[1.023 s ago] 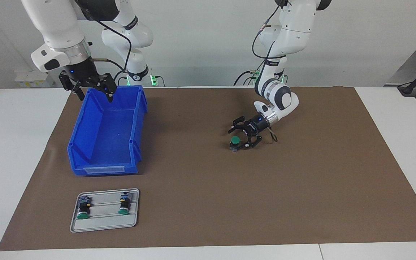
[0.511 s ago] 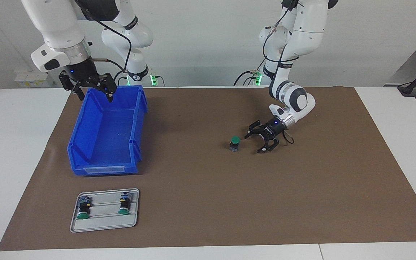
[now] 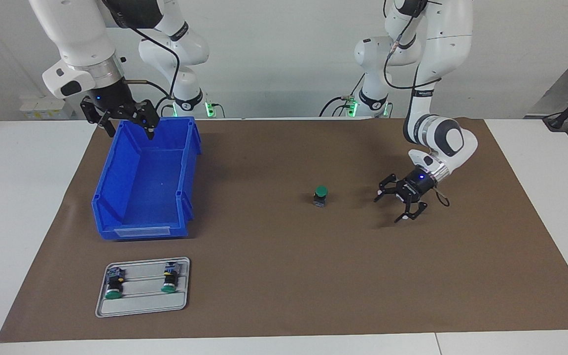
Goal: Place and press button with both arms
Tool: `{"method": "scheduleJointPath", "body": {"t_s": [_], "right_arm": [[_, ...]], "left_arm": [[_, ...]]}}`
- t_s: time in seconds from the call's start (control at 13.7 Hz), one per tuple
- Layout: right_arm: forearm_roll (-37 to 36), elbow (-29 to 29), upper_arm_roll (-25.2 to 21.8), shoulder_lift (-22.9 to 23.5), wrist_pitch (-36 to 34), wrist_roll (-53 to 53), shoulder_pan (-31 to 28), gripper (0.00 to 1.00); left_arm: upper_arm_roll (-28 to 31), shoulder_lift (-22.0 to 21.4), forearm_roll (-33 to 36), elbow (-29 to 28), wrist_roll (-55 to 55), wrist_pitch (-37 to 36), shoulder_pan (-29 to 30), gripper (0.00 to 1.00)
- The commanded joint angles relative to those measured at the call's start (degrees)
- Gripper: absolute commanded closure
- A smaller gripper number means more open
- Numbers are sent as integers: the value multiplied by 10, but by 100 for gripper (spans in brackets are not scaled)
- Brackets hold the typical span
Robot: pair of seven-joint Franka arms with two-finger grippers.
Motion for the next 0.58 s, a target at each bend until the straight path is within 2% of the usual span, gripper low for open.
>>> {"method": "scheduleJointPath", "body": {"t_s": [0.0,0.15,0.37,0.51], "right_arm": [[-1,-7,-2,-8,-1,-9,1,0],[-1,-8,-2,-8,-1,-9,1,0],[-1,-8,-1,-8,-1,-9,1,0],[-1,-8,-2,-8,-1,-9,1,0]], "left_arm": [[-6,34,84,99,-141,-23,13,8],[-7,36,164,148,-254,-26,12,8],[-6,9,228,173,-366,-34,3,8],[-8,-8,327,205,-476,-55,1,8]]}}
